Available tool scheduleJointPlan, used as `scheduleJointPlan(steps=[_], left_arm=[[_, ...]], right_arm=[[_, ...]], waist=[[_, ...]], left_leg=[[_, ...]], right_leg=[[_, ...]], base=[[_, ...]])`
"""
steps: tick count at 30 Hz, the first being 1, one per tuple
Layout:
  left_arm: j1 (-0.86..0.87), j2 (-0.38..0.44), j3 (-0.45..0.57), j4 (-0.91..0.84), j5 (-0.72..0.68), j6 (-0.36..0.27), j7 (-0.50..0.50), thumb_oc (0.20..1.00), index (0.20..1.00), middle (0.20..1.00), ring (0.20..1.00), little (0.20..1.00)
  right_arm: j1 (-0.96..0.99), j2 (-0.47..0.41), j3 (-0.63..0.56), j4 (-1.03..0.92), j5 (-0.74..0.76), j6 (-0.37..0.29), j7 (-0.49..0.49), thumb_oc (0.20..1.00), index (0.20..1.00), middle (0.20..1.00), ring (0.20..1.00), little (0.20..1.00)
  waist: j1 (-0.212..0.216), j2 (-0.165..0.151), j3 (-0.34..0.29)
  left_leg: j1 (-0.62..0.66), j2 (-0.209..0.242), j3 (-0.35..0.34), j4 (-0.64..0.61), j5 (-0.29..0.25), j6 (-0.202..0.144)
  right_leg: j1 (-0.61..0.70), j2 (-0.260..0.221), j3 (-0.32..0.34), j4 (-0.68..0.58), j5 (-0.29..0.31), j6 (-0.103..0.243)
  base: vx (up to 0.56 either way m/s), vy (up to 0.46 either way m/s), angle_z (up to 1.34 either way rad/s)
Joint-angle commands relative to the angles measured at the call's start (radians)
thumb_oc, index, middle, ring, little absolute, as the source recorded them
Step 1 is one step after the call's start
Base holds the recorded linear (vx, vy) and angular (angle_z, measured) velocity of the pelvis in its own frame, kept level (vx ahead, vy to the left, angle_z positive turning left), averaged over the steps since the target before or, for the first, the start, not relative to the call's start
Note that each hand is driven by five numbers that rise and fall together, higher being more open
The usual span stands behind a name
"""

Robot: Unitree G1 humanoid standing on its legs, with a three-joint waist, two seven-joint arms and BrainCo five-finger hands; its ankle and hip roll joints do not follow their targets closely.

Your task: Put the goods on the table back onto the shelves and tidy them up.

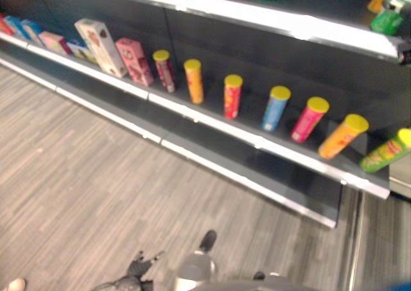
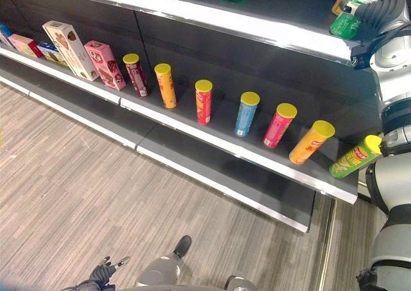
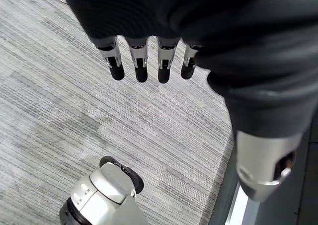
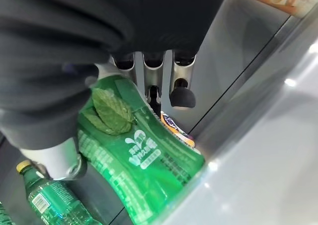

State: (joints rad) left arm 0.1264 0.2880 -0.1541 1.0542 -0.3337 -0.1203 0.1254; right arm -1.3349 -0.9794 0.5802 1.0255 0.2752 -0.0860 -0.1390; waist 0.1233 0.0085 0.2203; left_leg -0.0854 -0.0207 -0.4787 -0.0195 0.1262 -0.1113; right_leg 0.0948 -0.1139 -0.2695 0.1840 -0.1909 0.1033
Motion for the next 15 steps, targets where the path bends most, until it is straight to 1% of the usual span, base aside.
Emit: scheduleJointPlan(steps=[1, 10, 11, 15], left_arm=[[-0.023, 0.05, 0.019, 0.012, -0.004, -0.025, 0.017, 1.0, 1.0, 1.0, 1.0, 1.0], [-0.034, 0.052, 0.016, 0.001, -0.006, -0.027, 0.024, 1.0, 1.0, 1.0, 1.0, 1.0], [-0.033, 0.051, 0.016, 0.002, -0.009, -0.026, 0.027, 1.0, 1.0, 1.0, 1.0, 1.0], [-0.037, 0.047, 0.017, 0.007, -0.015, -0.025, 0.029, 1.0, 1.0, 1.0, 1.0, 1.0]], right_arm=[[-0.134, -0.036, 0.069, 0.02, -0.014, -0.018, -0.014, 0.2, 0.2, 0.2, 0.2, 0.2], [-0.146, -0.014, 0.077, 0.009, -0.019, -0.021, -0.022, 0.2, 0.2, 0.2, 0.2, 0.2], [-0.144, -0.011, 0.073, 0.009, -0.017, -0.021, -0.024, 1.0, 1.0, 1.0, 1.0, 1.0], [-0.146, 0.005, 0.07, 0.006, -0.014, -0.024, -0.028, 1.0, 1.0, 1.0, 1.0, 1.0]], waist=[[-0.001, -0.052, -0.028], [-0.01, -0.057, -0.028], [-0.011, -0.058, -0.029], [-0.01, -0.063, -0.03]], left_leg=[[0.035, 0.07, 0.123, 0.122, -0.221, -0.066], [0.043, 0.072, 0.134, 0.123, -0.232, -0.062], [0.045, 0.073, 0.135, 0.124, -0.233, -0.062], [0.047, 0.074, 0.139, 0.13, -0.241, -0.058]], right_leg=[[-0.102, -0.073, 0.003, 0.021, 0.008, 0.03], [-0.102, -0.076, 0.01, 0.031, 0.003, 0.029], [-0.102, -0.076, 0.012, 0.032, 0.002, 0.029], [-0.102, -0.076, 0.017, 0.037, 0.0, 0.029]], base=[[0.01, -0.003, 0.08], [0.01, -0.004, 0.02], [0.0, 0.0, 0.0], [0.0, 0.0, 0.0]])
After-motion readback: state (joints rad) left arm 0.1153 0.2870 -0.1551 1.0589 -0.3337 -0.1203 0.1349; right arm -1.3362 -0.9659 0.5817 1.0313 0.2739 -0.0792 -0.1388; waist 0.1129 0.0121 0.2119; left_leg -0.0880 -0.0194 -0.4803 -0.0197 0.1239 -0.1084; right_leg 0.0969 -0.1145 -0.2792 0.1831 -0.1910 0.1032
